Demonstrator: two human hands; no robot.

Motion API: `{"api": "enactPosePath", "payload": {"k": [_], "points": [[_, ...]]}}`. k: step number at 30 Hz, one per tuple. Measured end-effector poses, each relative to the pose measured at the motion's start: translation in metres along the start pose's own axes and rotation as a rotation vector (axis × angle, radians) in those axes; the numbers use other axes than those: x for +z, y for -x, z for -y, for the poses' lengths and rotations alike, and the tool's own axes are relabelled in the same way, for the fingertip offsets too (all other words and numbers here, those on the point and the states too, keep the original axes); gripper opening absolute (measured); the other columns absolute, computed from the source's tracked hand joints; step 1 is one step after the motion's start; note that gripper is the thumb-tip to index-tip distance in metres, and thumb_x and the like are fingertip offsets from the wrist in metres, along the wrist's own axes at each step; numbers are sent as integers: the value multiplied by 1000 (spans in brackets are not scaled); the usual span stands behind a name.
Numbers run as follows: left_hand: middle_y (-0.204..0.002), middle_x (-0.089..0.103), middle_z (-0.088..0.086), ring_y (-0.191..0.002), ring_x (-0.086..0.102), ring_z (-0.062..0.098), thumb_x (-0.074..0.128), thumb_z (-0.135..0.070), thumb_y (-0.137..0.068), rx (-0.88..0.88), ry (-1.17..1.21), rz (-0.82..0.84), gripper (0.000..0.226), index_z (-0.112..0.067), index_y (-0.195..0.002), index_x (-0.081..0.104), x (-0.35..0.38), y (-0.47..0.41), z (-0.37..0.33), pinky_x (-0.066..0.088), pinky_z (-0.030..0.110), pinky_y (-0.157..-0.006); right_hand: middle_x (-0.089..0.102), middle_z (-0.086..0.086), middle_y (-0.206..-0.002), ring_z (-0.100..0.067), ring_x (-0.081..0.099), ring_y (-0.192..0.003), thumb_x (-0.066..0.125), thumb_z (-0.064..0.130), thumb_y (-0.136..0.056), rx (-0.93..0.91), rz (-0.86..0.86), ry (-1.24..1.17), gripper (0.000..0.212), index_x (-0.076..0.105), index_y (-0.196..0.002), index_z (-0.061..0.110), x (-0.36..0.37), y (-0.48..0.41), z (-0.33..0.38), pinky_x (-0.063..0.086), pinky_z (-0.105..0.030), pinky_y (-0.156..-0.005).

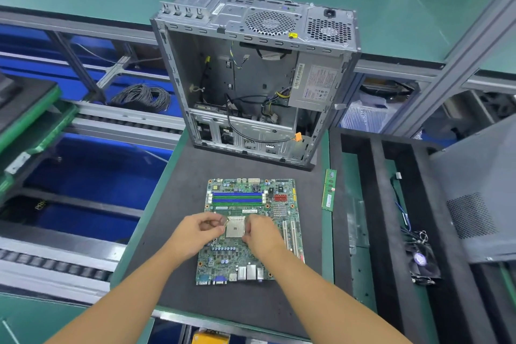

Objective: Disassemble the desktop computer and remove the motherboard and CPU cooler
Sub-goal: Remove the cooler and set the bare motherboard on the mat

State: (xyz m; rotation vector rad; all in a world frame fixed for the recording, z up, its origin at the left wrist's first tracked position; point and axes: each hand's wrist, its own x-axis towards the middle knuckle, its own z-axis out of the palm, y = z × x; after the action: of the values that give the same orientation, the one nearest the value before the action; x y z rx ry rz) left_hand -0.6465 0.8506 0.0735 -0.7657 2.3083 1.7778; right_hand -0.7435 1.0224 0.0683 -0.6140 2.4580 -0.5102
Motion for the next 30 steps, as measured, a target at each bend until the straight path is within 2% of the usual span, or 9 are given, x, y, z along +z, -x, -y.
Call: {"api": "enactPosePath", "payload": {"k": [6, 8, 10, 13, 17, 21, 24, 27, 30], "points": [[-94, 68, -19, -82, 66, 2, 83, -22, -76, 87, -152, 8, 31, -41, -98, 71, 16, 1, -6, 50, 14, -69, 64, -8, -104, -21, 61, -86, 62, 17, -95, -10, -31, -213, 9, 55, -100, 16, -3, 9, -5, 53, -36, -79], [-96, 67, -16, -89, 64, -1, 82, -21, -75, 162, -223, 11, 36, -43, -100, 69, 26, -5, -15, 47, 8, -75, 62, -2, -106, -14, 58, -84, 56, 15, -94, -46, -26, -410, 21, 53, -115, 18, -7, 17, -10, 52, -33, -76], [-96, 67, -12, -89, 62, -3, 82, -19, -76, 196, -260, 27, 42, -40, -109, 67, 39, -13, -27, 46, 7, -78, 57, 3, -118, -11, 59, -93, 54, 16, -92, -97, -16, -523, 40, 47, -131, 24, -14, 25, -19, 51, -29, -81], [-95, 68, -10, -83, 63, -3, 82, -17, -77, 176, -210, 81, 48, -39, -113, 60, 62, -26, -47, 50, 15, -76, 52, 8, -123, -9, 59, -95, 58, 25, -89, -106, -68, -552, 50, 45, -137, 27, -30, 32, -42, 52, -31, -89], [-95, 72, -5, -86, 68, 7, 84, -22, -76, 141, -161, 234, 37, -31, -107, 66, 91, -42, -73, 56, 23, -78, 63, 6, -113, -8, 63, -95, 69, 25, -89, 3, -124, -760, 37, 58, -124, 25, -58, 42, -84, 53, -24, -87], [-102, 75, -9, -95, 70, 6, 81, -25, -81, 60, 5, 385, 31, -29, -111, 72, 129, -45, -93, 54, 20, -81, 70, -5, -109, -15, 66, -92, 72, 17, -90, 27, -105, -1119, 32, 60, -119, 20, -75, 61, -120, 57, -35, -80], [-104, 76, -5, -99, 70, 11, 77, -7, -84, 8, 140, 411, 31, -24, -110, 72, 163, -45, -100, 53, 20, -82, 68, -10, -116, -17, 67, -95, 71, 9, -90, 76, -209, -1277, 34, 60, -121, 15, -74, 69, -139, 56, -34, -78], [-100, 77, -3, -100, 71, 12, 73, 5, -83, -19, 205, 405, 33, -20, -105, 72, 191, -47, -103, 53, 16, -80, 64, -13, -120, -22, 67, -102, 71, 5, -89, 162, -273, -1409, 33, 63, -120, 14, -72, 69, -155, 56, -34, -86], [-97, 77, -3, -98, 72, 15, 76, 5, -80, -40, 232, 387, 32, -21, -99, 74, 209, -52, -109, 53, 15, -77, 64, -13, -119, -25, 67, -105, 72, 1, -86, 194, -304, -1459, 35, 64, -118, 13, -77, 64, -169, 55, -44, -95]]}}
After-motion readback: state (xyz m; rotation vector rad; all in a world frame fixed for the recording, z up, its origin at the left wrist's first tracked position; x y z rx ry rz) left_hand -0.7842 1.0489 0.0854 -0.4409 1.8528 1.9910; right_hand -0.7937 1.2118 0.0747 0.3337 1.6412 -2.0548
